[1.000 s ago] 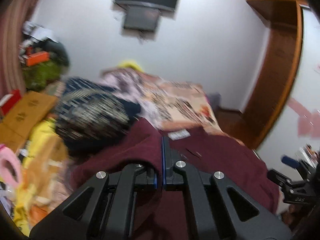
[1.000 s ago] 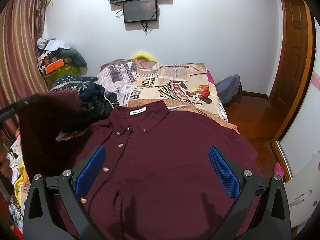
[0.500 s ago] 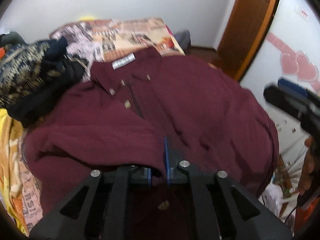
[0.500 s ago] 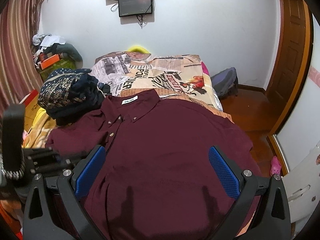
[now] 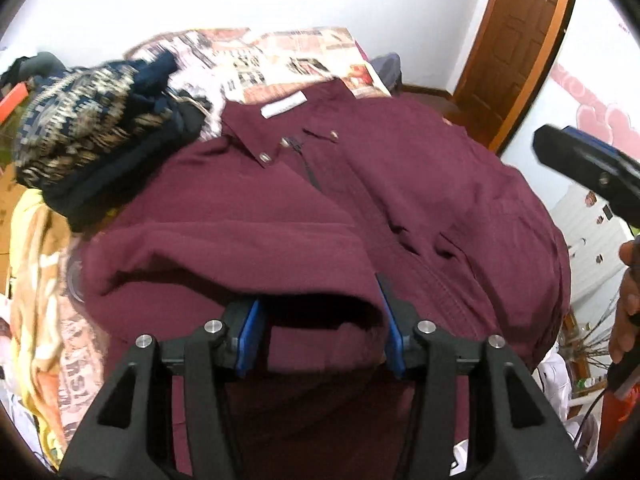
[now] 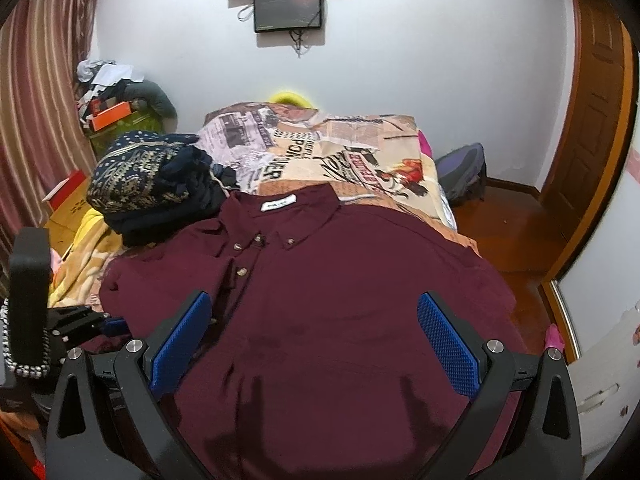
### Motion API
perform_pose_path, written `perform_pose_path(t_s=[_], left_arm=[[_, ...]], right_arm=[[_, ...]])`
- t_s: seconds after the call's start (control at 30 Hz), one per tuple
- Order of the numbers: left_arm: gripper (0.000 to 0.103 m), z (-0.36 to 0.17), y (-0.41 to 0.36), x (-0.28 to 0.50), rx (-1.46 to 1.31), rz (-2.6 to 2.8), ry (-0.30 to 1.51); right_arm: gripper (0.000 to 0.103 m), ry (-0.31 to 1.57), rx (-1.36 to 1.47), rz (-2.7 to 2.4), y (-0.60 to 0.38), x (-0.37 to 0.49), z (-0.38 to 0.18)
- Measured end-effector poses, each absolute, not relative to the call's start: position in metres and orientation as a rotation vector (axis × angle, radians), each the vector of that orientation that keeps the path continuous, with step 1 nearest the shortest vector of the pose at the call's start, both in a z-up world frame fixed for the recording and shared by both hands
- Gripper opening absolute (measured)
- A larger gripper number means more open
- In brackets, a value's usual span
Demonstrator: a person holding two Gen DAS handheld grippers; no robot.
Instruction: Fold large clothes
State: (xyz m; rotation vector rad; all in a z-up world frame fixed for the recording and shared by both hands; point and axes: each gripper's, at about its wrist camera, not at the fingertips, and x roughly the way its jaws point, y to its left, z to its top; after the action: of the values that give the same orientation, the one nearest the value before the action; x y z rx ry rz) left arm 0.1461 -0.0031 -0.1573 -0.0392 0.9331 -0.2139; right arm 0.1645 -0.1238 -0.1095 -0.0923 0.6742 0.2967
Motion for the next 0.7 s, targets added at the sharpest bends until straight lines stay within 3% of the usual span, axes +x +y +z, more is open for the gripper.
perform_pose_path(t_s=[0.27,0.7], left_arm=[[0.058,-0.121,0.046,0.126,-0.086,-0.142,0.826],[0.064,-0.104,0.136,0.097,-0.263,-0.05,0.746]], right_arm=[[0.102,0.641,-0.145,0.374,-0.084,0.169,-0.099],[0.102,0.604,-0.326,0.617,0.018,0.169,-0.096]])
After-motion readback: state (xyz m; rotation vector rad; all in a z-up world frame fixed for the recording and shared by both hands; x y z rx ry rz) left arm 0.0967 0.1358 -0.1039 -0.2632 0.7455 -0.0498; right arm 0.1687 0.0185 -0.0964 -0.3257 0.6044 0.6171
